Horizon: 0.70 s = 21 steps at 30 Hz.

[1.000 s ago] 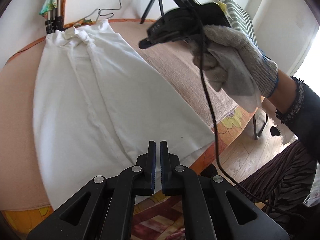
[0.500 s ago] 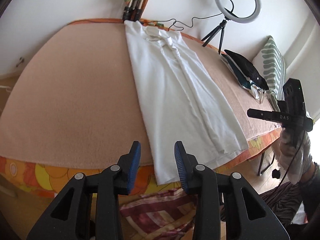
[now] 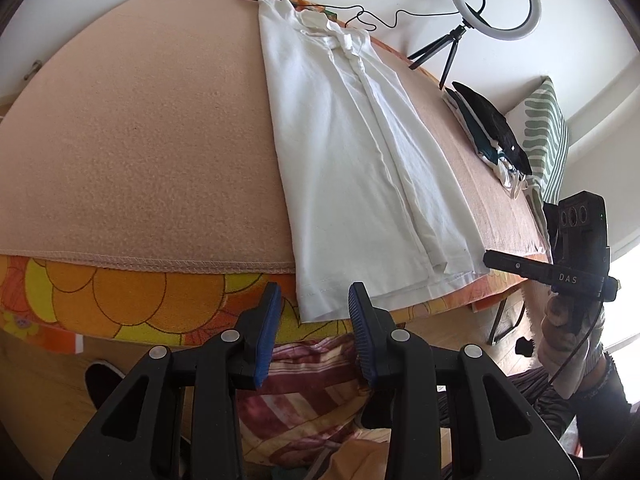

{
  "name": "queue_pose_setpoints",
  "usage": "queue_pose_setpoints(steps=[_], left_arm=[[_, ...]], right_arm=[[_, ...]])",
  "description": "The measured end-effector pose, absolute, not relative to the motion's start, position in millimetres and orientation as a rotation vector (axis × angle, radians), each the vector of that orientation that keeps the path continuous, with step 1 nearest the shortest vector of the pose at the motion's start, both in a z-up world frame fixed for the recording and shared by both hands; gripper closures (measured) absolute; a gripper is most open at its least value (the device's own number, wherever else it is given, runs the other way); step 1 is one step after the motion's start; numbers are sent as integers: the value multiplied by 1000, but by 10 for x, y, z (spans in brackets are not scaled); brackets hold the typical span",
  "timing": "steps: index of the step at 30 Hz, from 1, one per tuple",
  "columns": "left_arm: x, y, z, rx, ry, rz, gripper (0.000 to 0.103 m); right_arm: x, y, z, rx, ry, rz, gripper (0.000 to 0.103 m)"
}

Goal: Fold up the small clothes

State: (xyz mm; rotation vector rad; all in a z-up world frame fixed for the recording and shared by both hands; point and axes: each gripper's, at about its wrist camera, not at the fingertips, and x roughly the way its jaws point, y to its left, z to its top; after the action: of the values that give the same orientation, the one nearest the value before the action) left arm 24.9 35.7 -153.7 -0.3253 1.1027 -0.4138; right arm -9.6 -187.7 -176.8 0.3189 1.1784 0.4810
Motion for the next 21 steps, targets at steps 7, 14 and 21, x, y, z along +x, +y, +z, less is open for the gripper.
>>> queue_pose_setpoints(steps=[7, 14, 21], left_arm=[[287, 280, -1540, -344, 1103, -442, 100], [377, 288, -1237, -361, 1021, -474, 100], [733, 293, -1066, -331, 984, -444, 100]], right_arm=[[-78, -1775, -1817, 377, 1193, 511, 97], [26, -1919, -1750, 570, 1164, 585, 98], [348, -1982, -1503, 598, 1094, 568, 98]])
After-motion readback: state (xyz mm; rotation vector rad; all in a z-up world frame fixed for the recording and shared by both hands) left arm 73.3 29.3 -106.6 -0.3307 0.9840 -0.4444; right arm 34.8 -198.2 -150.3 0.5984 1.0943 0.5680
